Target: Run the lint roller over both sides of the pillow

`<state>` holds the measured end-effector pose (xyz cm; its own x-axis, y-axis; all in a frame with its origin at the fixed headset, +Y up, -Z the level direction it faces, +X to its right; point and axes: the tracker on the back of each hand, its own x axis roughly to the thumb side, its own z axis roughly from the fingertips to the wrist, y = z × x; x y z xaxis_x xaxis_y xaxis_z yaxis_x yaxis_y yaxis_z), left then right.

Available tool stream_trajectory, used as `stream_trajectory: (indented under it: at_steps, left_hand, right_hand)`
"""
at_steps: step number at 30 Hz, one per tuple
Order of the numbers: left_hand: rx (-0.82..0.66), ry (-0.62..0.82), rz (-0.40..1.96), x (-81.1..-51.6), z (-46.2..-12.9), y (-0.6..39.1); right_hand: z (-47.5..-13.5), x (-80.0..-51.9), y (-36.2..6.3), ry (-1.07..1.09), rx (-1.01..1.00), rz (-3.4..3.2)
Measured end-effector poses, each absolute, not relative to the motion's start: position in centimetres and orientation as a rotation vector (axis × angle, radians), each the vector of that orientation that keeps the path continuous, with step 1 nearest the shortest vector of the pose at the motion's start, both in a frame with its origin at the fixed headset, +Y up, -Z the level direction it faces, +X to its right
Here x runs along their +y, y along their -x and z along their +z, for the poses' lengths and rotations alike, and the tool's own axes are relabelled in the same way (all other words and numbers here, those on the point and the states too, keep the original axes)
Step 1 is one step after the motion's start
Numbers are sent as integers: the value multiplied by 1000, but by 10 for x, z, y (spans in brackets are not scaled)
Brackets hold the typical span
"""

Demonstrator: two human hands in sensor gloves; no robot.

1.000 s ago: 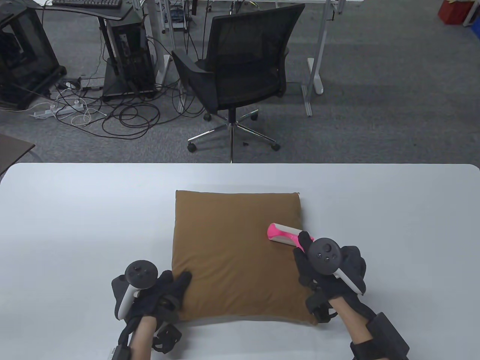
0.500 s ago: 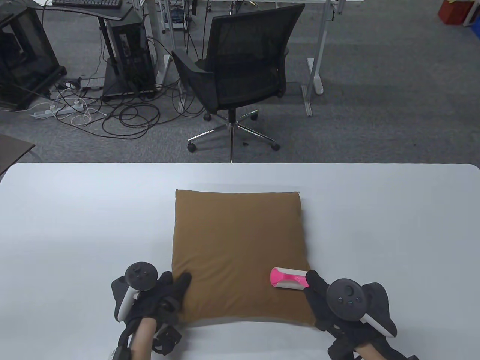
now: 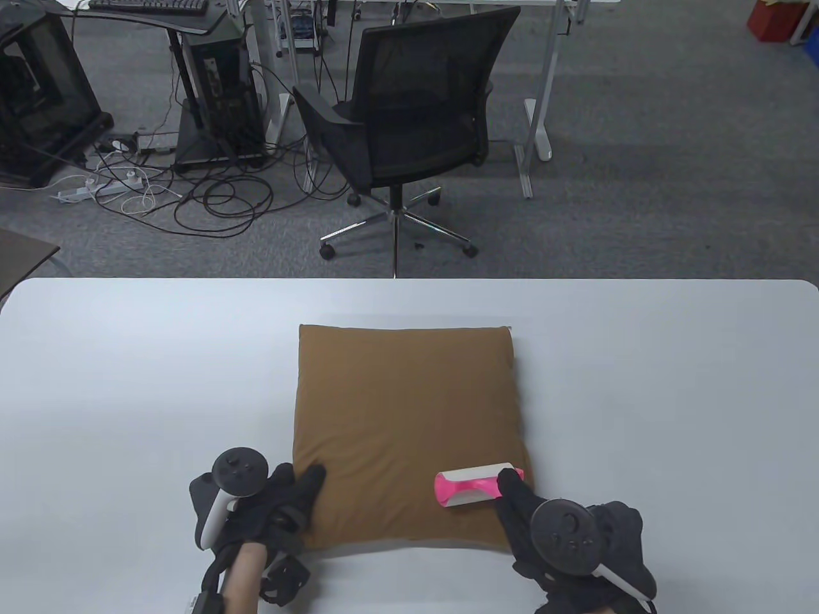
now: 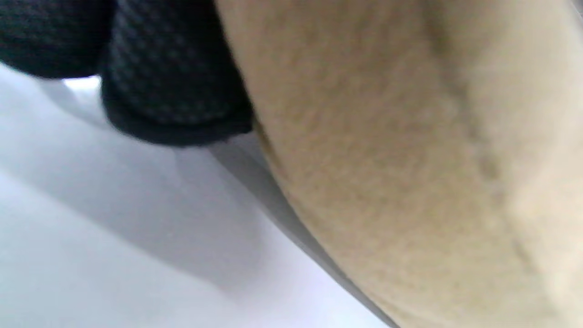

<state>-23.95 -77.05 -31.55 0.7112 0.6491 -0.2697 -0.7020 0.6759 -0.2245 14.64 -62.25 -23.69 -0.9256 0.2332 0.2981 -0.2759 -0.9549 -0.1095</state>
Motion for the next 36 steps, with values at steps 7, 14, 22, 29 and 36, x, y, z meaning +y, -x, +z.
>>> stream_trajectory:
  at_steps: [7, 14, 22, 29, 36]
  left_hand:
    - [171, 325, 760, -771, -316, 239]
    - [168, 338, 741, -769, -318, 237]
    - [159, 375, 734, -769, -324, 237]
    - [153, 406, 748, -770, -328, 238]
    - [150, 406, 757, -771, -329, 239]
  right_hand:
    - [-278, -633, -119, -242, -270, 2865]
    - [-331, -647, -102, -253, -185, 2796]
    - [-381, -664, -102, -142, -18, 2680]
    - [-387, -668, -88, -150, -60, 2756]
    - [-372, -652, -98, -183, -60, 2731]
